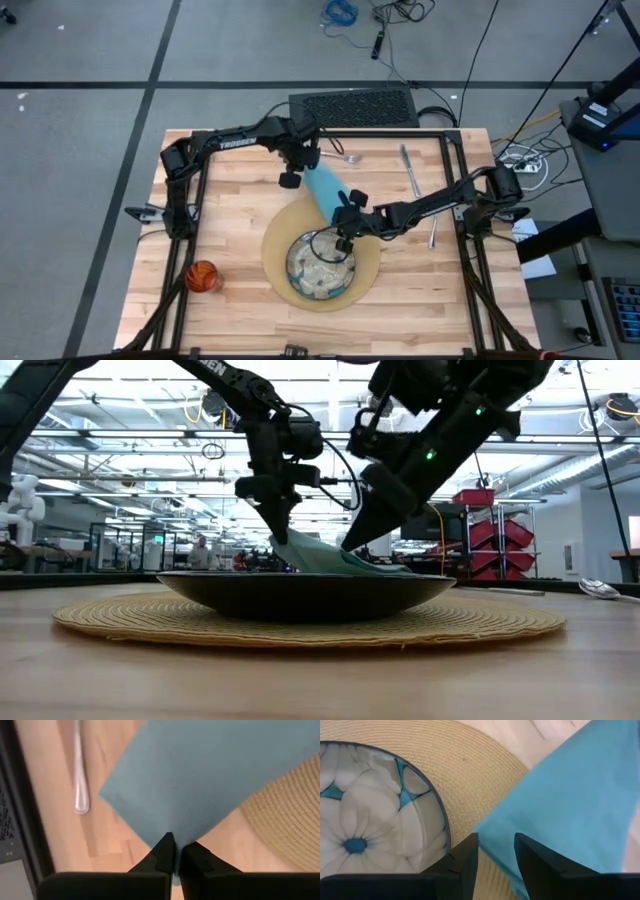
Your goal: Set table place
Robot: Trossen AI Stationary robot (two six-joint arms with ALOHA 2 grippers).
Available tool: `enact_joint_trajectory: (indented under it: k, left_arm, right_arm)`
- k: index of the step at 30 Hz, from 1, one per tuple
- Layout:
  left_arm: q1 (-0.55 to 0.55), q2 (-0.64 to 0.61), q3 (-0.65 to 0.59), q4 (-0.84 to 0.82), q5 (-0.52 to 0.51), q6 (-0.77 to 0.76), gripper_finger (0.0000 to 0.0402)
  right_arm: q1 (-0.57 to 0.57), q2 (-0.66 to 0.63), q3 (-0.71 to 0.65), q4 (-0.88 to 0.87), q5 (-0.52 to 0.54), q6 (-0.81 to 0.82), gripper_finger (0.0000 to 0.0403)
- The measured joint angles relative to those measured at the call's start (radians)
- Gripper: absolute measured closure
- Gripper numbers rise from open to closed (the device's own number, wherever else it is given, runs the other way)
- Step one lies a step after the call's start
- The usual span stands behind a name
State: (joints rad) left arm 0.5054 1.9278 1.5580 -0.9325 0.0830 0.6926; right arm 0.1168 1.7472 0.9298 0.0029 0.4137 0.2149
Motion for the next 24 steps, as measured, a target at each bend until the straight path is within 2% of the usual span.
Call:
enact_joint_trajectory:
  k: [15,20,24]
  left_arm:
    - [0.045,0.000,0.004,-0.002,0.048,-0.006,0.0401]
    - [0.045,0.000,0.005,-0.011,0.082,-0.006,0.0401]
    - [0.045,0.000,0.005,-0.019,0.120,-0.003,0.0401]
  right_arm:
    - [0.001,0.053,0.000,0.171,0.005,0.003,0.0284]
    - [-0.016,0.109,-0.001,0.288,0.049,0.025,0.0284]
    - [-0.042,0.136,0.025,0.339,-0.018,0.124,0.0277]
